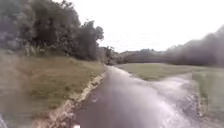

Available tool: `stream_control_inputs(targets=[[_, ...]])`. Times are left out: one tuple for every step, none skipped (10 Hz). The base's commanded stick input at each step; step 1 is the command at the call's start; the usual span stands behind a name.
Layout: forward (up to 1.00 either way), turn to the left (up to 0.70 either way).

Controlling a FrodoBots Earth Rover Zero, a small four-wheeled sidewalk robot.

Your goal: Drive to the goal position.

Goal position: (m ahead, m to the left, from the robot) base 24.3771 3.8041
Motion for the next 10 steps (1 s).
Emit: stream_control_inputs(targets=[[0.85, 0.0], [0.85, 0.0], [0.85, 0.0], [0.85, 0.0], [0.85, 0.0], [0.85, 0.0], [0.85, -0.07], [0.85, -0.17], [0.85, -0.3], [0.85, -0.1]])
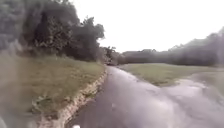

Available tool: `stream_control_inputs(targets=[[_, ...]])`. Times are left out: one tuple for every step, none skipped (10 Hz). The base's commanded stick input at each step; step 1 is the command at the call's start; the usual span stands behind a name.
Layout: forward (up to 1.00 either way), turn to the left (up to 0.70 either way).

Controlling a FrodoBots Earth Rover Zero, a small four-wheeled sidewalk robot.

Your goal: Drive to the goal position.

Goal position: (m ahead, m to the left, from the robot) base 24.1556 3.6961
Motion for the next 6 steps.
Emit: stream_control_inputs(targets=[[0.85, 0.0], [0.85, 0.0], [0.85, 0.0], [0.85, 0.0], [0.85, 0.0], [0.85, -0.05]])
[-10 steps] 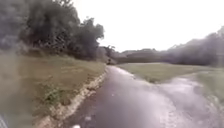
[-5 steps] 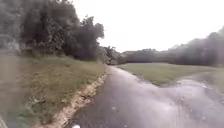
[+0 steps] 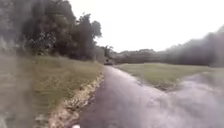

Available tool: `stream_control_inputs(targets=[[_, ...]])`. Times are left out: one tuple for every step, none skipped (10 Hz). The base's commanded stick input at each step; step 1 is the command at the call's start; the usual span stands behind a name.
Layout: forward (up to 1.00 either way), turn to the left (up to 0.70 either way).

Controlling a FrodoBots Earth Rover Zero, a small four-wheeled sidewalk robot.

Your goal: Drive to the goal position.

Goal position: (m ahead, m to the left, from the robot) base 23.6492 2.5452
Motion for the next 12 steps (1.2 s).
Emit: stream_control_inputs(targets=[[0.85, -0.11], [0.85, -0.27], [0.85, -0.1], [0.85, 0.0], [0.85, 0.0], [0.85, 0.0], [0.85, 0.0], [0.85, 0.0], [0.85, 0.0], [0.85, 0.0], [0.85, 0.0], [0.85, 0.0]])
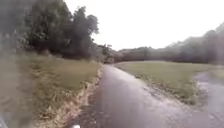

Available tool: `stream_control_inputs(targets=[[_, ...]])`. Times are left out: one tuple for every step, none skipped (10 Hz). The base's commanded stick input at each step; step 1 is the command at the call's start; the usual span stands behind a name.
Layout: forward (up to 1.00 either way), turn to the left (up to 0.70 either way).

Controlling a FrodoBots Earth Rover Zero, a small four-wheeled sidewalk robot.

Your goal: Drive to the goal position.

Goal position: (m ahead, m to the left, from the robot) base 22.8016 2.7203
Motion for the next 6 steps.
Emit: stream_control_inputs(targets=[[0.85, 0.0], [0.85, 0.0], [0.85, 0.0], [0.85, 0.0], [0.85, 0.0], [0.85, 0.0]])
